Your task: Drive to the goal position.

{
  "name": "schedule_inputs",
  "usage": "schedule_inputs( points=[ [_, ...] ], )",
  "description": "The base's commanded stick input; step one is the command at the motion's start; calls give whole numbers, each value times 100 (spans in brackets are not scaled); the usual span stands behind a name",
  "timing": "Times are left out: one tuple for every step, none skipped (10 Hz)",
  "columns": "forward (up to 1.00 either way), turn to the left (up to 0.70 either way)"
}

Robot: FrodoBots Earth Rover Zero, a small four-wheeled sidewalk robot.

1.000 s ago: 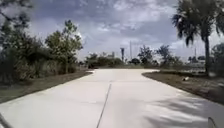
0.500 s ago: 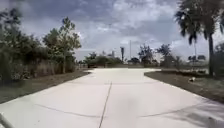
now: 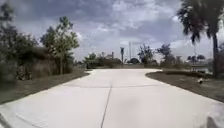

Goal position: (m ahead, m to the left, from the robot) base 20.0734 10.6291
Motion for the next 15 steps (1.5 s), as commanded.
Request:
schedule_inputs(
  points=[
    [70,0],
    [70,0],
    [70,0],
    [70,0],
    [70,0],
    [70,0],
    [70,0],
    [70,0],
    [70,0],
    [70,0],
    [70,0],
    [70,0],
    [70,0],
    [70,0],
    [70,0]
  ],
)
